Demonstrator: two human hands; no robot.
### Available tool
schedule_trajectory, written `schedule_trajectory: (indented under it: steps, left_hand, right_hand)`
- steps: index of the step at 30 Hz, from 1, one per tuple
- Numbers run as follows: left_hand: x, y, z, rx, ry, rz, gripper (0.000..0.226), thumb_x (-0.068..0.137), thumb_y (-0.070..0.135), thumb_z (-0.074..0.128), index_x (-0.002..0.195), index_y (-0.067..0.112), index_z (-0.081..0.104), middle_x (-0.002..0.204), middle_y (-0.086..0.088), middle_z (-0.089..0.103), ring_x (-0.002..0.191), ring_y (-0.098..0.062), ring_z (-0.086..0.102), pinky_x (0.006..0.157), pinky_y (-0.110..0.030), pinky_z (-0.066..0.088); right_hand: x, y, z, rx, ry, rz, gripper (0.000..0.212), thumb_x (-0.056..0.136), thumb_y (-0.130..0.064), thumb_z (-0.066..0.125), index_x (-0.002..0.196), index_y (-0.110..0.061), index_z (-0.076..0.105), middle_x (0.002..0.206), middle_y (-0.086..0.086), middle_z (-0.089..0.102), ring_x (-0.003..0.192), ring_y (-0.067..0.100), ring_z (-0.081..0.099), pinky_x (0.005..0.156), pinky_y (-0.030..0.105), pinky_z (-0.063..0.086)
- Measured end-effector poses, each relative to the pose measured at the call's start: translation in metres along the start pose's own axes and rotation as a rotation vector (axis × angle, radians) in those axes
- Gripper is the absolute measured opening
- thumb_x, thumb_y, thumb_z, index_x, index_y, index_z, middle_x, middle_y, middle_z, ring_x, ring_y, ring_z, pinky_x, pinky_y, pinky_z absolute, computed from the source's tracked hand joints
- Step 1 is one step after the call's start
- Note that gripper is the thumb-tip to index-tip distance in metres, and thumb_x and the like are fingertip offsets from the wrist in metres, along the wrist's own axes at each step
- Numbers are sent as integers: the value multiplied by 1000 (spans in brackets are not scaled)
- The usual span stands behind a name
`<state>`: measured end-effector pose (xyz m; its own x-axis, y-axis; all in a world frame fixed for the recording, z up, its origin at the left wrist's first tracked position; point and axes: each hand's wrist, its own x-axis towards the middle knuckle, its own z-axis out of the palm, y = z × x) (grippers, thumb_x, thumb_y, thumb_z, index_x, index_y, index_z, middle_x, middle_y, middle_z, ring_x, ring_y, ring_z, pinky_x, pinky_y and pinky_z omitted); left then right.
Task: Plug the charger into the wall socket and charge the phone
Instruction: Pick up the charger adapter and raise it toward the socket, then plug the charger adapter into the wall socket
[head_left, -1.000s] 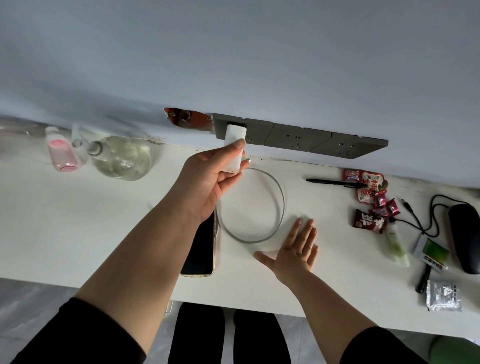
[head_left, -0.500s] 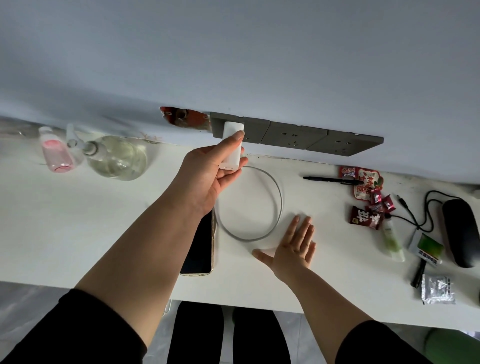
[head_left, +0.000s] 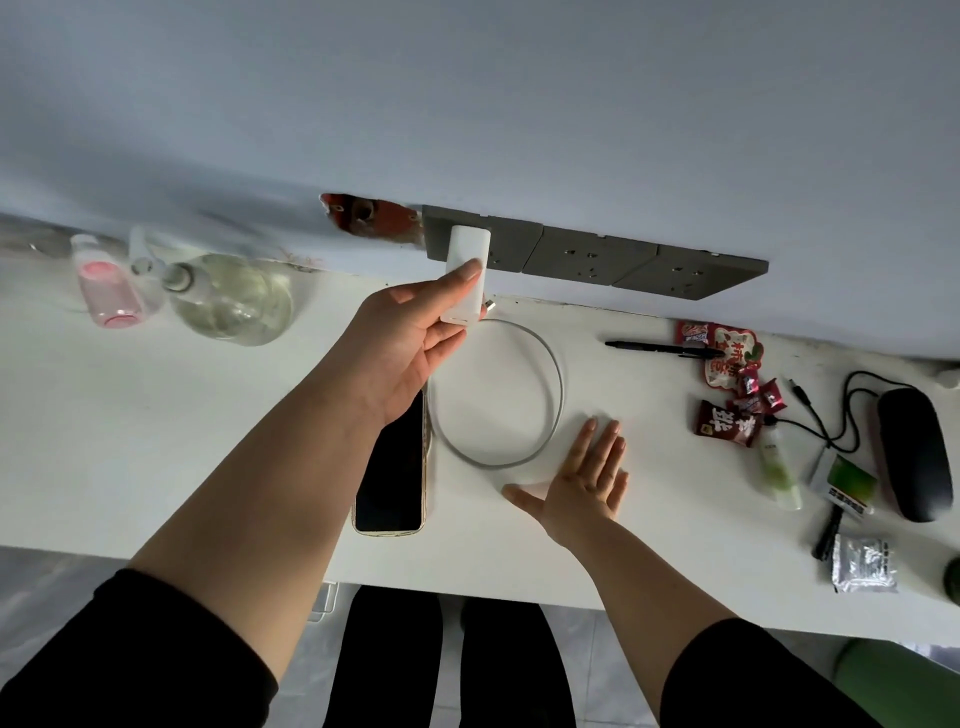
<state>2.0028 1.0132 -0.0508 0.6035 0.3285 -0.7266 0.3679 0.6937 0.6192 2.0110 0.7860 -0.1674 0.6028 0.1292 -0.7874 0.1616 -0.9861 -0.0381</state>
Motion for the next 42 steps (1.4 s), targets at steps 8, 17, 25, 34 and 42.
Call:
schedule_trajectory:
  steps: [8,17,25,34,42]
  left_hand:
    - [15,-31,-33,112,222,-94,36,96,43,40,106,15,61,106,-6,65,95,-18,63,85,-32,46]
    - [74,-72,-17,1361,364,216,33,84,16,59,117,14,55,112,-10,62,104,-33,60,89,-43,48]
    - [68,-60,-19,1296,326,252,36,79,12,60,113,7,49,107,-14,58,86,-34,57,70,-33,39]
    - [28,-71,12,401,259,137,29,81,-3,52,101,14,38,98,-4,47,73,-28,66,52,-27,60]
    - [7,-78,13,439,265,87,72,96,-1,32,149,28,-7,158,-8,15,124,-31,52,88,-32,55]
  right_hand:
    - [-6,-4,-5,-36,6,13,136,63,-80,55,129,-14,-43,150,12,-40,143,27,-30,119,46,-5]
    - [1,-1,1,-54,3,9,136,63,-82,53,129,-14,-44,141,7,-49,142,28,-32,118,46,-6]
    - [1,-1,0,-49,-3,7,137,62,-81,54,130,-13,-43,134,6,-52,142,28,-31,118,46,-6]
    - [0,-1,-2,-22,-17,5,137,61,-82,54,129,-15,-44,133,4,-52,141,27,-32,118,47,-7]
    - [1,-1,-3,-22,-41,9,138,59,-85,52,125,-16,-48,130,4,-56,140,27,-35,117,47,-8]
